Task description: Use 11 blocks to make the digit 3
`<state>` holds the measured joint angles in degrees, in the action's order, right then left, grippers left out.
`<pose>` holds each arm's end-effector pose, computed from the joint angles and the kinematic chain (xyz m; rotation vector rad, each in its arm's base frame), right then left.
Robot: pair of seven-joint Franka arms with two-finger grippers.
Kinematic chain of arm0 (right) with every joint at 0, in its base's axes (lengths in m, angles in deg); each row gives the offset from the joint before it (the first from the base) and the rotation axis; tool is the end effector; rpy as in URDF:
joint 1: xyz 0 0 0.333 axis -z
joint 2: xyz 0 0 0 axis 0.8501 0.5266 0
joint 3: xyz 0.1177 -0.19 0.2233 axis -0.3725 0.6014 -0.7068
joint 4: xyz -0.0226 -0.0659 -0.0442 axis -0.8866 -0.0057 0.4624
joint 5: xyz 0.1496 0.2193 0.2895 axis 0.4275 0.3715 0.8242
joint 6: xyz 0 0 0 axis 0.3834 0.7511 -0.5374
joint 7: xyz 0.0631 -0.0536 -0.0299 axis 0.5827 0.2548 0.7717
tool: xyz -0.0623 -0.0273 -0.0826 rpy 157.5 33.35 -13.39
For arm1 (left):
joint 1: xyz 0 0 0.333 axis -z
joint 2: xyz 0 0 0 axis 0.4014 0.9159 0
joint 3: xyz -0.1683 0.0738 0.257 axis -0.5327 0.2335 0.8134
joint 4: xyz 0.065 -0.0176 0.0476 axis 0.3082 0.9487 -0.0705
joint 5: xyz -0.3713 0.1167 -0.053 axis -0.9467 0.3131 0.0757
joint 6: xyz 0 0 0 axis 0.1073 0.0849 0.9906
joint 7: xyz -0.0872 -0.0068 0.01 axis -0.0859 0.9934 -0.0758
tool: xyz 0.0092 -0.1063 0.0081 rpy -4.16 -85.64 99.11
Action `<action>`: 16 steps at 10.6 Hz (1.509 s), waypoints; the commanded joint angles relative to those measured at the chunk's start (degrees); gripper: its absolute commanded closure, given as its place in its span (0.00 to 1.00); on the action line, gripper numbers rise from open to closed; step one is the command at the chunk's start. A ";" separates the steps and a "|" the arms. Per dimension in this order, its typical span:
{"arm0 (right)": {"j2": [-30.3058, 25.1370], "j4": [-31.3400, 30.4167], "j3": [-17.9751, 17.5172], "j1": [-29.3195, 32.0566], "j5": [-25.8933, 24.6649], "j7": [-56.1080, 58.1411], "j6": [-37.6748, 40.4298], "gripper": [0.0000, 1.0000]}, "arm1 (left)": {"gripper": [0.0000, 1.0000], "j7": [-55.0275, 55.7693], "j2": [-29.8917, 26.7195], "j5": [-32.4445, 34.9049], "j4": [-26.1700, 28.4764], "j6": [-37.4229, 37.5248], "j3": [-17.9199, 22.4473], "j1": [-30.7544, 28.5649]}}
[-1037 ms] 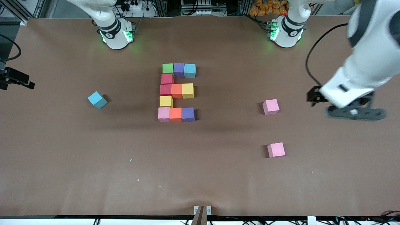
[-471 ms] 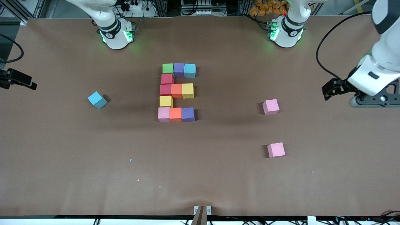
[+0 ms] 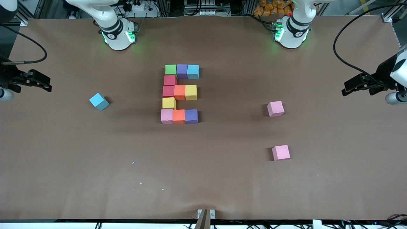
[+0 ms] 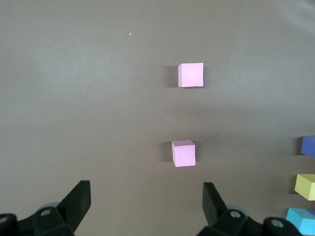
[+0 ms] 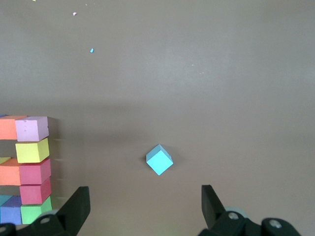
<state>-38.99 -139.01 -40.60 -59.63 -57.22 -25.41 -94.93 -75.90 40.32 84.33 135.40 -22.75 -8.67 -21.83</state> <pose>0.5757 0.0048 0.6348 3.0776 0.0793 -0.0782 0.5790 -0.0410 0.6178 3.0822 0.0989 -0.0047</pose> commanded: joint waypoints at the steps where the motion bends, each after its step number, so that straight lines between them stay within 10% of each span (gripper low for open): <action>1: -1.20 -0.02 0.48 0.18 -0.12 0.28 0.24 0.00 | 0.00 3.75 -2.46 3.68 1.72 0.35 -0.30 1.50; 16: -2.70 -0.98 2.59 0.09 3.05 4.06 0.33 0.00 | 0.00 3.32 -2.82 4.12 1.28 0.26 -0.31 0.54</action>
